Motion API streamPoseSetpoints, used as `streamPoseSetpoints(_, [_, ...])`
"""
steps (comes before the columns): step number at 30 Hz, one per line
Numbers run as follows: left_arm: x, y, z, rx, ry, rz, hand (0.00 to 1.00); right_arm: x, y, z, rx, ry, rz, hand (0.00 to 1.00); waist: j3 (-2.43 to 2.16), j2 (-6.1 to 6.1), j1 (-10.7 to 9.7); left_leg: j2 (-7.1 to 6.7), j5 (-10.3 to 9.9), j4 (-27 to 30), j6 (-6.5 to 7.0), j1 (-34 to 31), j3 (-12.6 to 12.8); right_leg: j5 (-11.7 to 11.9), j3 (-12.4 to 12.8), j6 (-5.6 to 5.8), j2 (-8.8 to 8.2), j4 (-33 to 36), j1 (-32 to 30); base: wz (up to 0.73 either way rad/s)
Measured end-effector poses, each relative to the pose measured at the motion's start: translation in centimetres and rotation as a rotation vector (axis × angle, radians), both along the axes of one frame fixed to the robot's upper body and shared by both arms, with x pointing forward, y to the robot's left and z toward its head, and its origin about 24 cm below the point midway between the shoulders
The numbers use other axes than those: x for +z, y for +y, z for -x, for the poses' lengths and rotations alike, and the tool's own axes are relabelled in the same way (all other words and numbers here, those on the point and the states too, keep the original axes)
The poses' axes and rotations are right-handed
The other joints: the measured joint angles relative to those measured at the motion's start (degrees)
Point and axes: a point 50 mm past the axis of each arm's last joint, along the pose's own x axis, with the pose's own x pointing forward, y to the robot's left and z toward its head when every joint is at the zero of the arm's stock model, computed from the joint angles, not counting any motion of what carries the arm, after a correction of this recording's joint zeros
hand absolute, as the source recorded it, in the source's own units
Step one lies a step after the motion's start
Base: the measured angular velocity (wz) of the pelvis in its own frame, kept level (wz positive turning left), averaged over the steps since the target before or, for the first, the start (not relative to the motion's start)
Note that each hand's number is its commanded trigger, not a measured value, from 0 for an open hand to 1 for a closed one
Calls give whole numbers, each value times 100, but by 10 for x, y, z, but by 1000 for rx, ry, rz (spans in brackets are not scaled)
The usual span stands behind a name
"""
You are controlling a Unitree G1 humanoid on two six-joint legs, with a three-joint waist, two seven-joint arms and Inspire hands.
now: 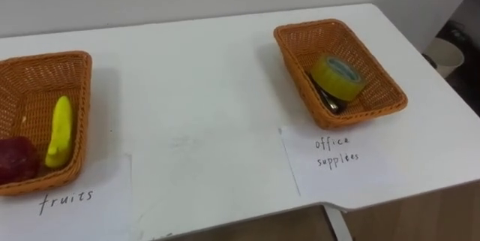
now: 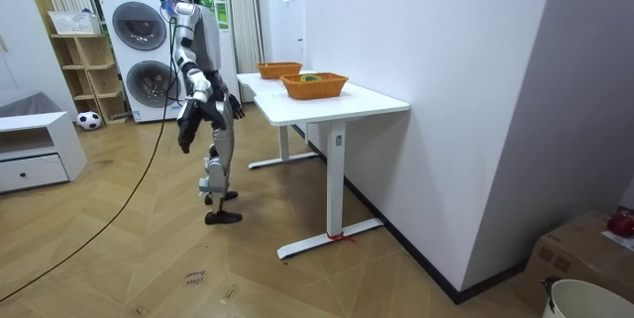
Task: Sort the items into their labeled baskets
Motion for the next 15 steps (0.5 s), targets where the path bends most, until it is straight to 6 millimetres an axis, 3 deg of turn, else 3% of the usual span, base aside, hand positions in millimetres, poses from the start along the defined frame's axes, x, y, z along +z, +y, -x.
streamPoseSetpoints(2, [0,-1,0,8,-3,14,0,-11,12,6,8,18,-54,0,0,9,34,3,0,-20,-1,8,3,-5,8,-5,5,4,1,0])
streamPoseSetpoints(3, [-1,-3,0,8,-4,22,0,-18,22,11,20,28,-97,0,-6,85,100,4,0,-22,-1,7,-8,-8,5,-7,5,6,25,0])
streamPoseSetpoints(4, [-2,-5,0,9,-4,32,0,-26,33,17,61,47,-144,0,-30,65,147,1,0,-18,-1,0,-26,-9,-10,-5,0,9,41,4])
streamPoseSetpoints(8, [-6,-17,4,12,12,77,0,-42,60,22,226,77,-268,0,-23,114,239,-21,0,9,0,-1,-49,-16,-35,7,-30,6,43,4])
streamPoseSetpoints(11, [-8,-19,8,17,29,87,0,-52,79,23,474,149,-364,0,-3,120,330,-28,-16,33,7,81,-134,-73,-83,13,-39,1,106,11])
streamPoseSetpoints(15, [-10,-25,4,-7,33,101,0,-56,96,4,888,230,-399,0,16,164,583,-3,-27,44,0,73,-154,-78,-71,0,-20,12,85,0])
